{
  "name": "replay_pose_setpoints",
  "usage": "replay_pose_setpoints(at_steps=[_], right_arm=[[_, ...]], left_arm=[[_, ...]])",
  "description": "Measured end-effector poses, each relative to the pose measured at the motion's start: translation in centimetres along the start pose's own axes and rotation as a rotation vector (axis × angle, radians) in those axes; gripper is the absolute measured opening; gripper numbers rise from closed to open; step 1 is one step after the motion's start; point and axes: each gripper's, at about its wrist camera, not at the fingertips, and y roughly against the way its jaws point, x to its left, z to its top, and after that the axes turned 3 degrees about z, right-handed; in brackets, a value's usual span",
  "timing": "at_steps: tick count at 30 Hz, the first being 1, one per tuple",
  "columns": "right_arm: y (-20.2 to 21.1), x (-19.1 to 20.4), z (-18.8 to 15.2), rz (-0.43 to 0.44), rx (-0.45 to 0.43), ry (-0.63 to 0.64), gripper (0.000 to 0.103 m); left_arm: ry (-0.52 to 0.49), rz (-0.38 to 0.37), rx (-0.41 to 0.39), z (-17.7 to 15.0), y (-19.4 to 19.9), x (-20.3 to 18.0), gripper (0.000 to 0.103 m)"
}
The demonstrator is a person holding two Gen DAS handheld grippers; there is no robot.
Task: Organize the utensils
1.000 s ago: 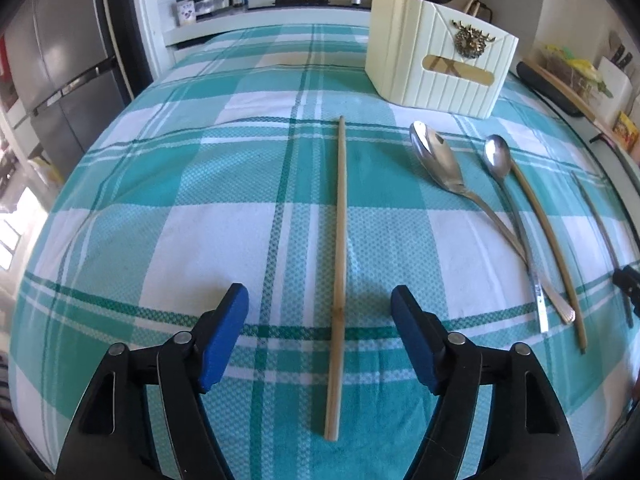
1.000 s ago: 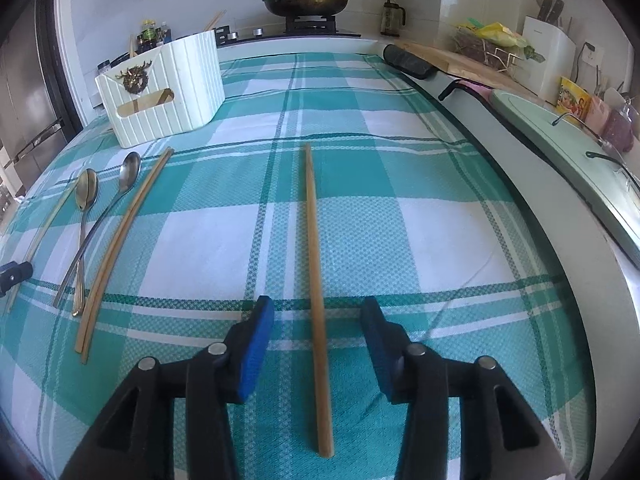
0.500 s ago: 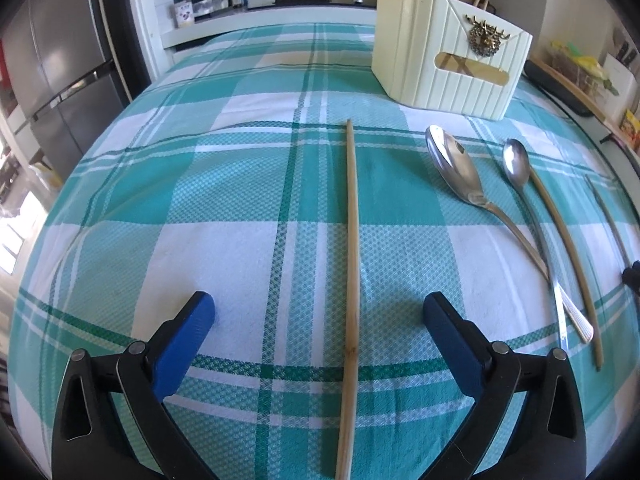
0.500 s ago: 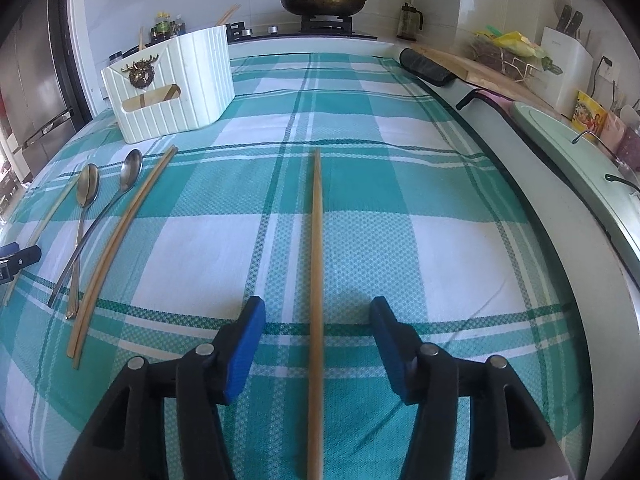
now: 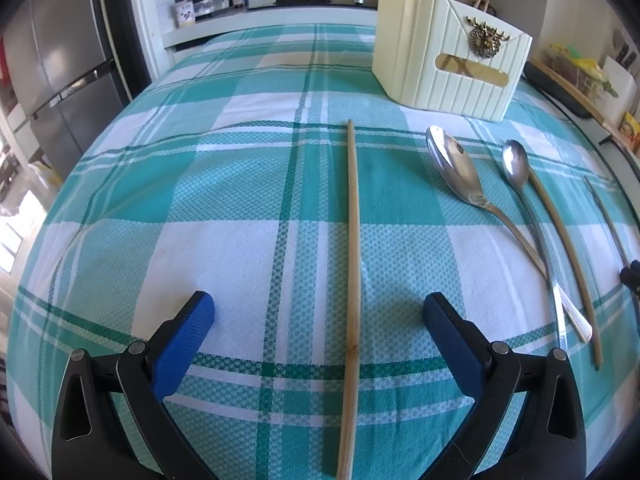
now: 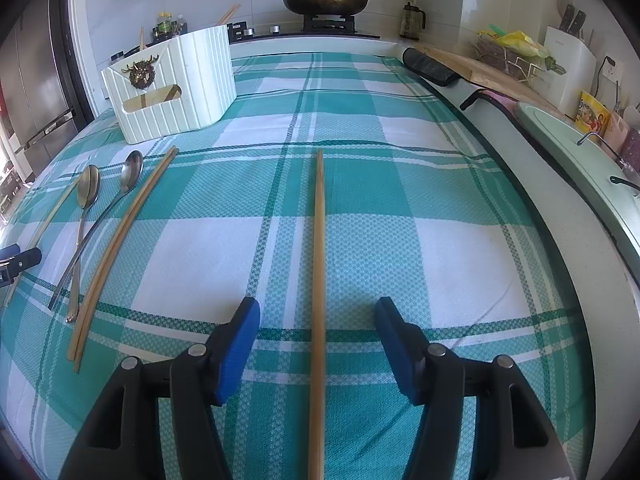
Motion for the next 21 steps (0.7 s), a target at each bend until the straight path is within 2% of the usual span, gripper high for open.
replay_pose_setpoints(at_steps=[8,12,14,16,19,21], right_arm=[[0.0,0.0,0.0,-0.004,0.0,0.002,0.062],[0.0,0.0,0.1,0.004,0.01,0.009,0.062],[-0.1,-0.1,0.4,0.016,0.044,0.032,0.062],[-0.2,-0.7,0.9,0.021,0.084,0.034,0.062],[-0.8,-1.6,1.9,0.019,0.129,0.044,0.062],[-1.3,-1.8,2.8,0.029,0.158,0.065,0.062]], left_arm=[[0.002,0.003,0.017,-0.2,0.1,0.0,0.103],[-0.051,-0.041,0.076,0.1,0.2,0.4,0.102],[-0.089,-0.081,0.116,0.5,0.2,0.7,0.102],[-0.117,-0.115,0.119,1.3,0.4,1.0,0.102],[-0.166,-0.11,0.117,3.1,-0.3,1.1,0.102],[-0.179,-0.11,0.145,4.2,-1.7,1.1,0.102]])
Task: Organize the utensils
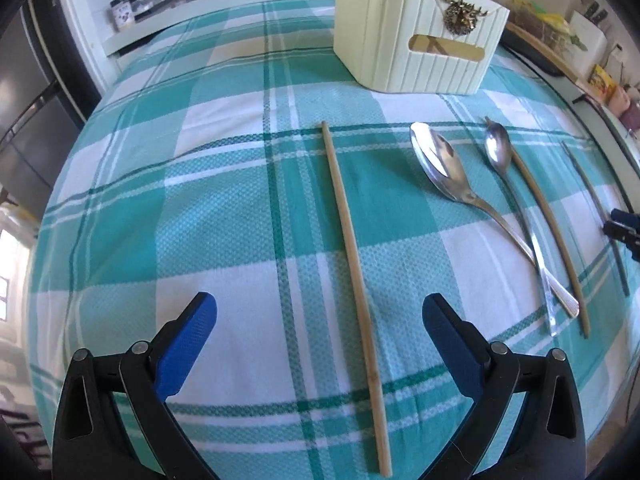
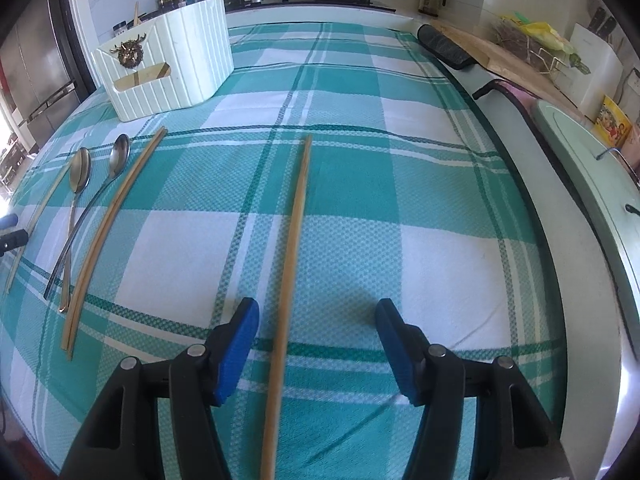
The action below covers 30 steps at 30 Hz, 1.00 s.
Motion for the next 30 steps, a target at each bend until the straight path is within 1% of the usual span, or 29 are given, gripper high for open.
replay_pose_setpoints(at_steps=[1,2,4,6,7,9,10,11,12,13,14,17,19,21,25,28,30], right_arm=[[-0.3,0.0,0.7,0.009,0.02,0.016,0.062],[-0.7,0.0,1.3,0.016,0.035,0.03,0.062],[-1.3,0.1,2.6,0.018,0.05,0.051,0.062],[-2.1,0.4,3.8,0.014,0.059,0.067,0.061],[-2.5,0.6,4.6,0.008,0.059,0.078,0.058],[-3.4,0.9,6.3,0.002,0.056,0.086,0.044],[-3.8,0.9,7.1,0.005,0.054,0.074,0.041],[-4.2,0.9,8.0,0.006,0.053,0.055,0.024],[-4.7,0.8,8.8,0.01,0.062,0.039,0.014],[-4.9,0.8,9.4,0.012,0.053,0.024,0.009],[-5.2,0.8,9.9,0.019,0.06,0.008,0.006],[-4.9,1.0,10.8,0.041,0.032,-0.014,0.006],[-3.2,1.3,11.1,0.077,-0.025,-0.022,0.006],[-0.7,1.7,11.1,0.124,-0.092,-0.033,0.006],[5.5,2.6,10.6,0.192,-0.228,-0.017,0.006],[9.8,3.2,9.7,0.23,-0.308,-0.007,0.006],[11.9,3.6,9.3,0.246,-0.348,-0.001,0.006]], left_arm=[[0.001,-0.001,0.015,0.7,-0.7,0.2,0.101],[0.0,-0.004,0.026,1.2,-1.2,0.4,0.098],[-0.016,0.006,0.029,2.5,-1.9,0.4,0.096],[-0.032,-0.003,0.036,3.9,-2.3,0.2,0.086],[-0.037,-0.006,0.041,4.5,-2.5,0.1,0.082],[-0.046,-0.025,0.049,6.0,-2.9,-0.2,0.066],[-0.05,-0.024,0.05,6.5,-3.1,-0.3,0.061],[-0.055,-0.015,0.047,7.0,-3.2,-0.4,0.047],[-0.056,-0.017,0.042,7.5,-3.3,-0.5,0.026],[-0.052,-0.031,0.04,7.7,-3.4,-0.5,0.014],[-0.041,-0.056,0.041,7.9,-3.5,-0.3,0.006],[-0.01,-0.089,0.006,7.8,-2.9,0.2,0.005],[0.006,-0.101,-0.045,7.4,-1.4,0.7,0.005],[0.029,-0.125,-0.109,7.1,1.1,1.2,0.004],[0.055,-0.18,-0.247,6.1,7.4,2.1,0.004],[0.068,-0.214,-0.341,4.7,11.9,2.4,0.004],[0.075,-0.227,-0.391,4.2,13.9,2.7,0.004]])
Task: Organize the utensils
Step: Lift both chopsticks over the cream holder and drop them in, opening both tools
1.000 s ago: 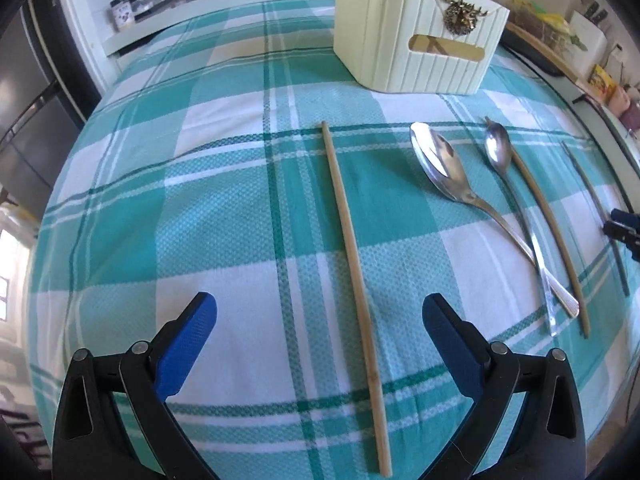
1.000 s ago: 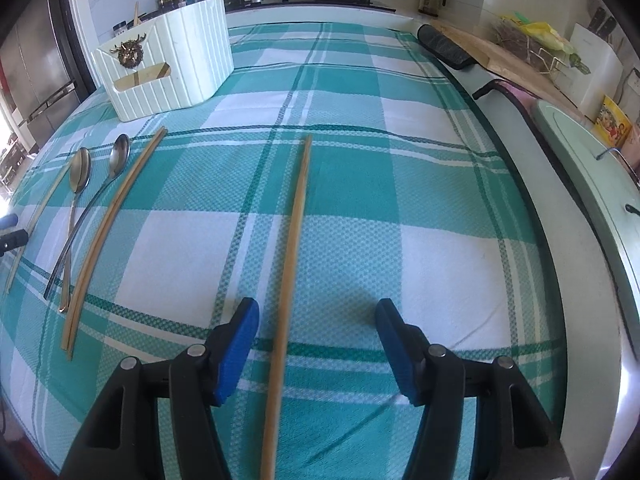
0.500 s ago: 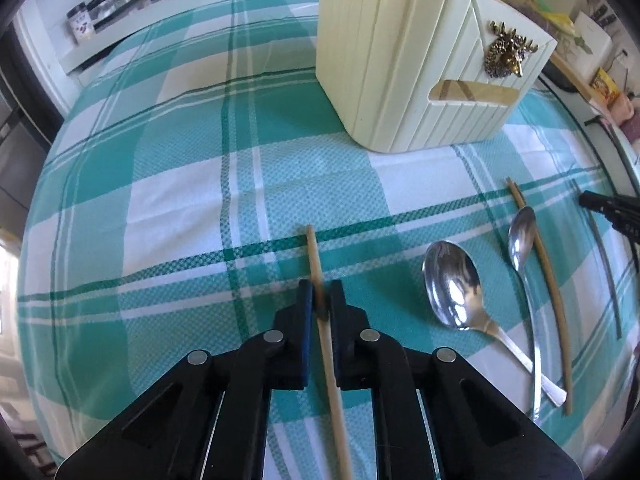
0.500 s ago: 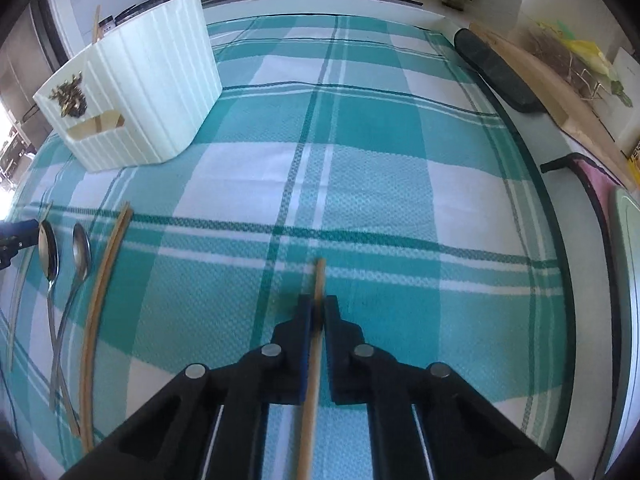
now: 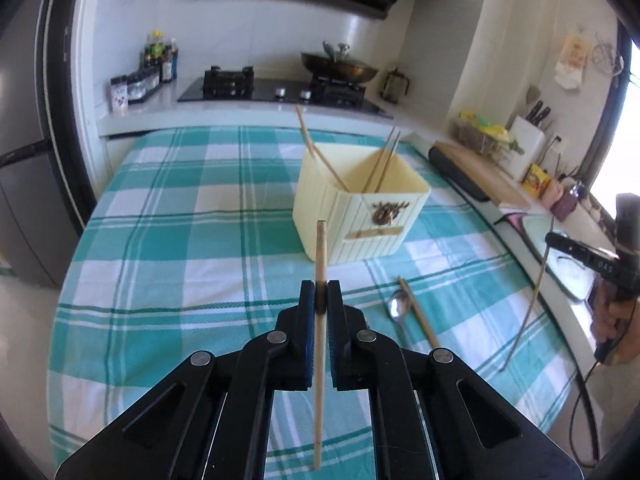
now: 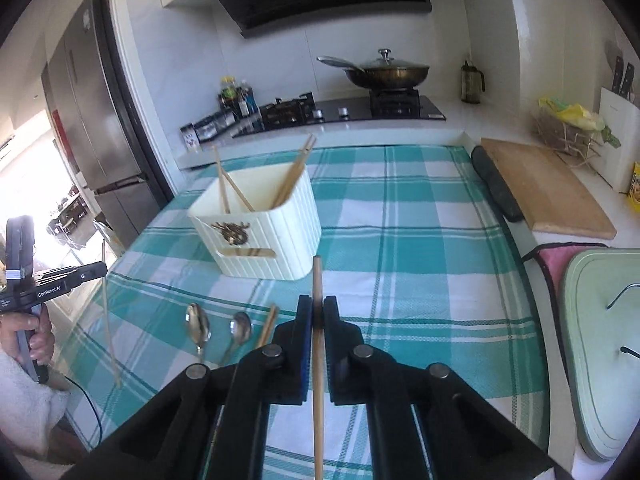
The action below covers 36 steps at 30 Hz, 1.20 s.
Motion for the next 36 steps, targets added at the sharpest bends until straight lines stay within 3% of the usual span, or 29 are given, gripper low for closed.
replay_pose_setpoints(at_steps=[5,12,22,27,30,32,36], right_arm=[[3.7,2.4,0.2,0.031,-0.083,0.019,0.006],[5.6,5.2,2.5,0.035,-0.186,0.08,0.006],[5.1,6.4,9.9,-0.005,-0.268,0.155,0.006],[4.6,7.8,14.4,-0.006,-0.375,0.181,0.006],[3.4,8.5,16.2,-0.009,-0.448,0.191,0.006],[2.0,8.6,16.8,0.002,-0.474,0.177,0.006],[-3.3,8.3,17.2,0.017,-0.421,0.136,0.006]], left_arm=[[0.012,-0.018,-0.075,0.6,2.8,-0.1,0.004],[0.013,-0.029,-0.16,2.7,5.5,-0.4,0.004],[-0.009,-0.017,-0.3,10.3,6.8,-1.9,0.004],[0.007,0.007,-0.389,14.1,5.0,-2.7,0.004],[0.023,0.025,-0.388,15.6,2.5,-2.8,0.004],[0.036,0.028,-0.347,16.1,0.2,-2.7,0.004],[0.041,0.036,-0.219,16.1,-4.7,-2.5,0.004]])
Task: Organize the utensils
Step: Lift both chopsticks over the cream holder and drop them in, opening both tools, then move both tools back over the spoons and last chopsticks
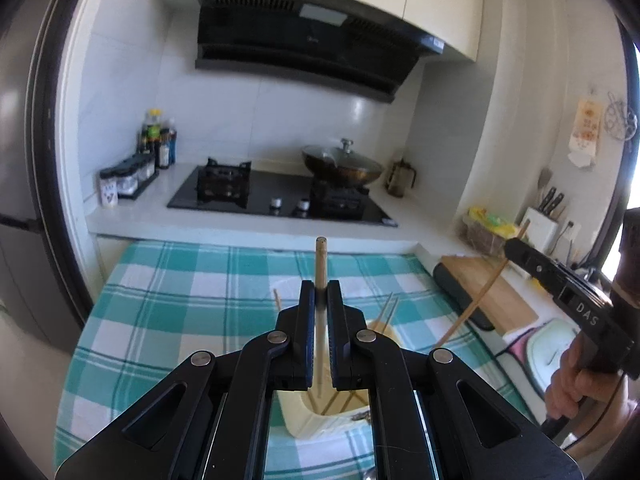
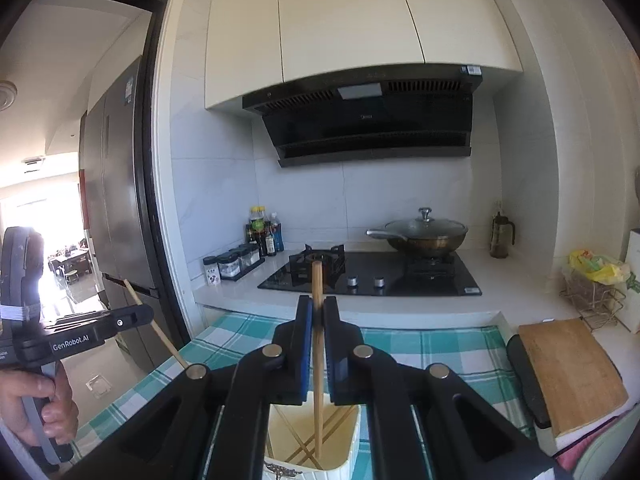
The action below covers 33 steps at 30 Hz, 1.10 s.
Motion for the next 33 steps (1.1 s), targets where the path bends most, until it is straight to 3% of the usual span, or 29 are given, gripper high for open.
replay_pose_setpoints(at_steps=[4,8,10,11,12,14,16,18,21,24,28,30,33], right_arm=[[-5.8,-0.9,-2.8,0.033,0.19,-0.051,0.006],[-9.6,-1.6,-5.4,0.052,0.332,-0.105,0.006],[-10.5,-1.7,-6.2,0.06,0.364,-0.13,0.01],[-10.7,-1.8,-6.5,0.061,0.373,-0.148,0.018],[-10.7,-1.7,-6.7,0.064,0.375,-0.163,0.04],[-9.5,-1.9,-6.8,0.057,0.334,-0.193,0.052],[-8.1,-2.1,-7.0,0.045,0.315,-0.183,0.052],[-6.8,-2.3,-7.6,0.037,0.32,-0.168,0.052],[-3.4,-3.3,-10.3,0.005,0.352,-0.129,0.052],[0.7,-4.4,-15.6,-0.046,0.418,-0.083,0.052],[7.2,-5.8,-24.9,-0.193,0.544,-0.035,0.052],[9.7,-6.1,-28.3,-0.264,0.592,-0.036,0.053],[12.3,-6.2,-31.5,-0.311,0.637,-0.06,0.052]], left_arm=[[-0.004,-0.006,0.147,-1.8,-4.4,-0.1,0.004],[0.0,0.004,0.226,-3.2,-6.9,-0.6,0.004],[0.011,0.01,0.226,-3.5,-6.9,-0.6,0.014],[0.022,0.005,0.223,-3.6,-6.6,-0.5,0.032],[0.03,-0.001,0.216,-3.8,-6.1,-0.3,0.049],[0.027,-0.002,0.198,-4.1,-4.9,0.2,0.059],[0.011,0.003,0.208,-5.0,-3.4,0.8,0.061],[0.01,0.019,0.238,-6.6,-2.0,1.7,0.069],[0.029,0.043,0.293,-11.0,0.5,3.3,0.077],[0.036,0.072,0.362,-17.2,2.6,4.1,0.078],[0.004,0.13,0.413,-24.9,5.1,3.0,0.078],[0.015,0.129,0.433,-27.3,5.6,1.6,0.078],[0.062,0.075,0.418,-28.2,5.5,-0.4,0.078]])
